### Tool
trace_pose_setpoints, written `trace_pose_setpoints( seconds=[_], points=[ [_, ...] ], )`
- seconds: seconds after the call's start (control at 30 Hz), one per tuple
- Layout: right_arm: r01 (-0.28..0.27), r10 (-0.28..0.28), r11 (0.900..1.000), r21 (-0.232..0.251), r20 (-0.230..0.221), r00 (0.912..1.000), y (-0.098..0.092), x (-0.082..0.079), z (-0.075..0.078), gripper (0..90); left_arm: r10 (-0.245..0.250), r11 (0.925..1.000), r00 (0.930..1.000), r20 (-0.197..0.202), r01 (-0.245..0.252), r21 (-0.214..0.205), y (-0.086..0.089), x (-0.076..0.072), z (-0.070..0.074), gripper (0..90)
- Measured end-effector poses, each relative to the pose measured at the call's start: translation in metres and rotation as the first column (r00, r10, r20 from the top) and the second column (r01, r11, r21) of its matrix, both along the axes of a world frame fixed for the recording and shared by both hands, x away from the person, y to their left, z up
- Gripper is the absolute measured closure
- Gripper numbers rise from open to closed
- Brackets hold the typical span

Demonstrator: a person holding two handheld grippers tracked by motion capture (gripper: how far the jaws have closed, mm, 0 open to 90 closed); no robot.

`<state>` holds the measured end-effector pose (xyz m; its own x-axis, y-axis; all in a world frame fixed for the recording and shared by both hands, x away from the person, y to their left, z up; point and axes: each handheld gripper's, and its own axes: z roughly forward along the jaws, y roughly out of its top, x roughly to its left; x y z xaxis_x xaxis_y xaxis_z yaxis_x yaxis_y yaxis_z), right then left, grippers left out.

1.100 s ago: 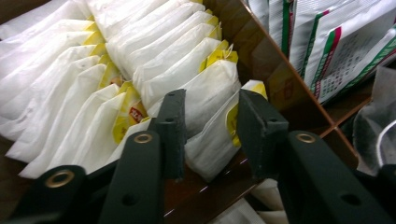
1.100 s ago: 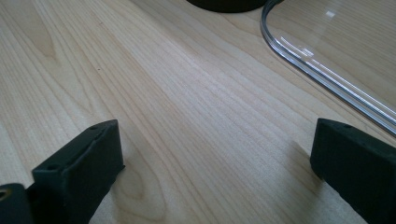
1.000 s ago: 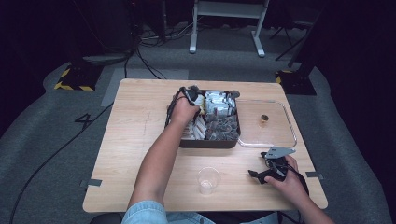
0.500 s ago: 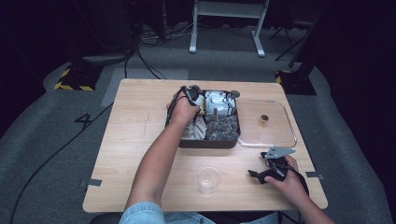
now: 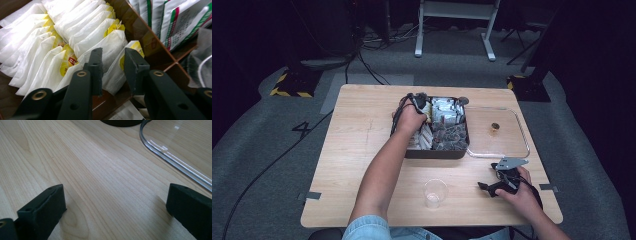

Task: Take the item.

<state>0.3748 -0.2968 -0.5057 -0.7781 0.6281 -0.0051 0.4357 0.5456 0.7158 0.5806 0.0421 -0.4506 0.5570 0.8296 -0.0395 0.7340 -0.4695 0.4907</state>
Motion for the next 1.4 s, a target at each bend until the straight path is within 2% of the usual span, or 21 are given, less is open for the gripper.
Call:
trace_pose_setpoints(
  seconds=[0.13, 0.27, 0.47, 0.57, 0.77, 1.13, 1.27, 1.4],
  points=[
    [0.000, 0.000, 1.0000, 0.000, 0.000, 1.0000, 0.000, 0.000, 0.000, 2.4, -0.022, 0.9994, 0.9998, 0.000, 0.022, 0.027, -0.001, -0.001, 0.001, 81.0],
    [0.000, 0.000, 1.0000, 0.000, 0.000, 1.0000, 0.000, 0.000, 0.000, 2.4, -0.037, 0.9989, 0.9993, -0.002, 0.037, 0.027, -0.004, -0.002, 0.004, 88.4],
    [0.000, 0.000, 1.0000, 0.000, 0.000, 1.0000, 0.000, 0.000, 0.000, 2.4, -0.056, 0.9983, 0.9984, 0.013, 0.055, 0.015, -0.002, -0.003, 0.009, 89.9],
    [0.000, 0.000, 1.0000, 0.000, 0.000, 1.0000, 0.000, 0.000, 0.000, 2.4, -0.063, 0.9978, 0.9978, 0.021, 0.062, 0.023, -0.001, -0.004, 0.014, 90.0],
    [0.000, 0.000, 1.0000, 0.000, 0.000, 1.0000, 0.000, 0.000, 0.000, 2.4, -0.065, 0.9978, 0.9965, 0.053, 0.064, 0.016, 0.001, -0.005, 0.024, 90.0],
    [0.000, 0.000, 1.0000, 0.000, 0.000, 1.0000, 0.000, 0.000, 0.000, 2.4, -0.074, 0.9968, 0.9933, 0.089, 0.076, -0.024, 0.005, -0.011, 0.047, 90.0],
    [0.000, 0.000, 1.0000, 0.000, 0.000, 1.0000, 0.000, 0.000, 0.000, 2.4, -0.082, 0.9949, 0.9910, 0.106, 0.088, -0.049, 0.008, -0.016, 0.058, 90.0],
    [0.000, 0.000, 1.0000, 0.000, 0.000, 1.0000, 0.000, 0.000, 0.000, 2.4, -0.094, 0.9893, 0.9868, 0.132, 0.107, -0.098, 0.012, -0.024, 0.071, 90.0]
  ],
)
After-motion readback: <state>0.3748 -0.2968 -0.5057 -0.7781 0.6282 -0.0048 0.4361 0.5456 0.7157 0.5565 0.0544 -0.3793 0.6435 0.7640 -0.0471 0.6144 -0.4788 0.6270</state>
